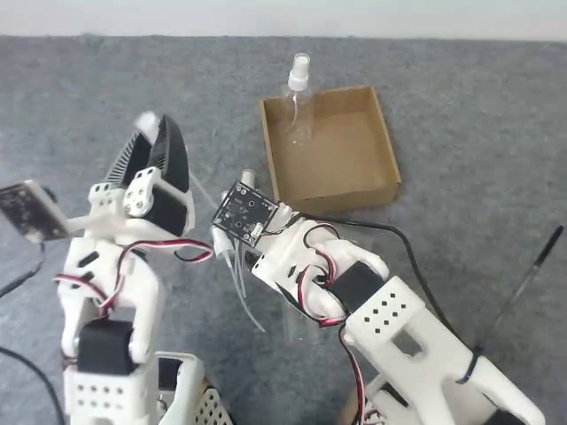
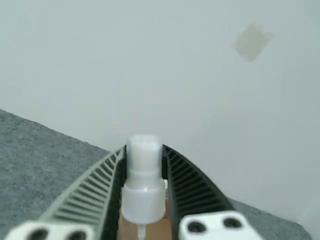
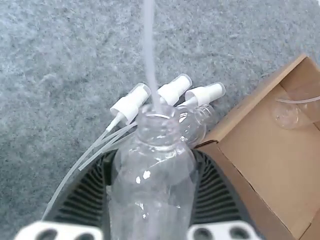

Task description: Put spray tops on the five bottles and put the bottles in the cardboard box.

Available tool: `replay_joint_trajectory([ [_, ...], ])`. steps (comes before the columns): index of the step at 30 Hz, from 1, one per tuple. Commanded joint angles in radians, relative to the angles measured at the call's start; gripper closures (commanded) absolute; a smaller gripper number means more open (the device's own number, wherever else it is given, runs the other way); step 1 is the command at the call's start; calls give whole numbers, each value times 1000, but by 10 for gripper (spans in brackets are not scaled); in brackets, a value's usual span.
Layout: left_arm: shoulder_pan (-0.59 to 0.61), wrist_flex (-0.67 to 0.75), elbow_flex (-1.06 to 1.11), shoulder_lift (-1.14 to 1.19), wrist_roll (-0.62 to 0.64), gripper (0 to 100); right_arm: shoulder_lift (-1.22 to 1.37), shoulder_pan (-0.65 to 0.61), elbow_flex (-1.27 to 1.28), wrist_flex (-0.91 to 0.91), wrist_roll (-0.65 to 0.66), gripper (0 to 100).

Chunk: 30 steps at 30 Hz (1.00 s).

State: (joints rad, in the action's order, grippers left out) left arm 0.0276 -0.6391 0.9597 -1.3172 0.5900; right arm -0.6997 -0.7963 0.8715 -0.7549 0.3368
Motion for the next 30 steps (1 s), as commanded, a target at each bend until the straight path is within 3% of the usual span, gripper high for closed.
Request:
replay_joint_trajectory([
  [1,-9,46,10,11,5,988,-25,-4,-5,21,-12,992],
  [5,-38,41,24,11,5,988,-30,-4,17,68,-14,992],
  [11,-68,3,36,11,3,988,-36,-5,167,317,-17,992],
  [13,-66,6,54,11,2,988,-36,-4,181,357,-71,992],
  [17,-68,5,64,11,2,988,-36,1,178,375,-176,992],
  [30,-74,8,88,11,-2,988,-38,-5,187,486,-189,991],
])
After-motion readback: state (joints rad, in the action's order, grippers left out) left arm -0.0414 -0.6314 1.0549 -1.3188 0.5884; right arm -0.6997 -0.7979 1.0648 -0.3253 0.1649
